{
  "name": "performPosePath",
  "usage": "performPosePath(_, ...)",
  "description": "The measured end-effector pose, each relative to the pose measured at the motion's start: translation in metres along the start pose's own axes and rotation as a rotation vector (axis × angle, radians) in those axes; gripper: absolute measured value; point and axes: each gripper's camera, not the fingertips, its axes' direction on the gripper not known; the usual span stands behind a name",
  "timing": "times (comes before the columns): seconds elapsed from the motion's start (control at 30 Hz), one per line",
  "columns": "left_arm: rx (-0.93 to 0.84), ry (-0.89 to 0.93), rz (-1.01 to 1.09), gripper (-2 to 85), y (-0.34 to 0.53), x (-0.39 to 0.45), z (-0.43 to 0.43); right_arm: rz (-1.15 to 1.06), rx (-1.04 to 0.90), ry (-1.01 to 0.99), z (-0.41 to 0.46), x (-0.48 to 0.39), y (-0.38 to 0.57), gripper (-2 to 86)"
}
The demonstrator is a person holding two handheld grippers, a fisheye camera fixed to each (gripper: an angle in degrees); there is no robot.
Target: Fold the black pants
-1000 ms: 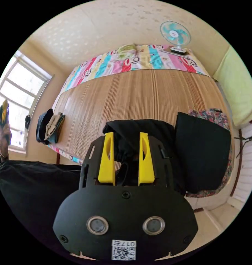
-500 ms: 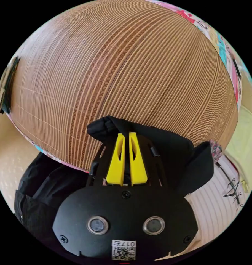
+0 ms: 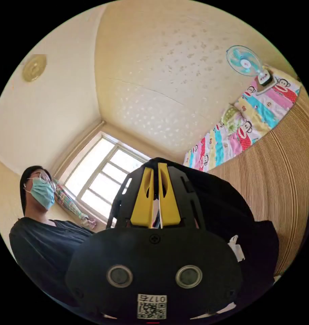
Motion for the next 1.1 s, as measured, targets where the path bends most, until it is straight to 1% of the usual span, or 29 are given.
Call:
performPosePath(0.03, -0.009, 0.012, 0.033, 8.0, -0.007, 0.014, 0.002, -0.028, 0.008, -0.032, 0.0, -0.014, 0.0, 3.3)
performPosePath(0.1, -0.017, 0.019, 0.091, 8.8, -0.015, 0.037, 0.001, -0.138, 0.013, -0.166, 0.003, -0.072, -0.002, 3.3)
performPosePath(0.13, -0.014, 0.019, 0.123, 9.6, -0.019, 0.051, -0.003, -0.169, 0.017, -0.189, 0.004, -0.088, -0.002, 3.3)
performPosePath(0.2, -0.008, 0.022, 0.152, 11.1, -0.024, 0.068, -0.012, -0.281, 0.013, -0.276, 0.006, -0.148, -0.002, 3.3)
performPosePath(0.37, 0.042, 0.063, 0.127, 11.4, -0.036, 0.082, -0.054, -0.487, -0.053, -0.451, 0.013, -0.261, 0.004, 3.3)
performPosePath(0.47, 0.128, 0.146, 0.125, 12.5, -0.054, 0.086, -0.092, -0.502, -0.08, -0.497, 0.023, -0.317, 0.008, 3.2)
performPosePath(0.57, 0.154, 0.15, 0.23, 15.0, -0.087, 0.114, -0.11, -0.52, -0.123, -0.543, 0.04, -0.359, 0.013, 3.2)
performPosePath(0.67, 0.148, 0.195, 0.356, 20.2, -0.123, 0.156, -0.113, -0.49, -0.135, -0.58, 0.054, -0.386, 0.018, 3.2)
performPosePath(0.73, 0.295, 0.282, 0.549, 20.2, -0.132, 0.199, -0.147, -0.488, -0.129, -0.561, 0.056, -0.398, 0.02, 3.2)
performPosePath(0.8, 0.374, 0.329, 0.668, 17.8, -0.137, 0.233, -0.177, -0.494, -0.101, -0.578, 0.048, -0.407, 0.02, 3.1)
performPosePath(0.83, 0.396, 0.385, 0.727, 13.2, -0.14, 0.257, -0.197, -0.484, -0.082, -0.569, 0.044, -0.407, 0.02, 3.1)
performPosePath(0.87, 0.414, 0.422, 0.774, 10.9, -0.139, 0.27, -0.209, -0.473, -0.009, -0.528, 0.032, -0.408, 0.023, 3.0)
performPosePath(0.9, 0.473, 0.47, 0.846, 7.8, -0.135, 0.295, -0.234, -0.525, 0.086, -0.448, 0.016, -0.414, 0.031, 3.0)
performPosePath(0.93, 0.536, 0.419, 0.848, 5.9, -0.135, 0.317, -0.256, -0.561, 0.134, -0.388, 0.009, -0.418, 0.036, 3.0)
performPosePath(0.97, 0.556, 0.366, 0.829, 5.7, -0.137, 0.328, -0.265, -0.623, 0.23, -0.253, -0.003, -0.426, 0.046, 3.0)
performPosePath(1.0, 0.578, 0.239, 0.762, 5.3, -0.151, 0.344, -0.279, -0.658, 0.317, -0.106, -0.008, -0.433, 0.052, 3.1)
performPosePath(1.03, 0.574, 0.129, 0.697, 5.1, -0.177, 0.355, -0.286, -0.665, 0.352, -0.017, -0.007, -0.436, 0.053, 3.1)
performPosePath(1.07, 0.561, 0.084, 0.678, 5.1, -0.195, 0.358, -0.287, -0.658, 0.391, 0.163, 0.005, -0.438, 0.045, 3.2)
performPosePath(1.1, 0.519, 0.01, 0.657, 5.2, -0.243, 0.359, -0.284, -0.616, 0.379, 0.292, 0.026, -0.43, 0.023, 3.3)
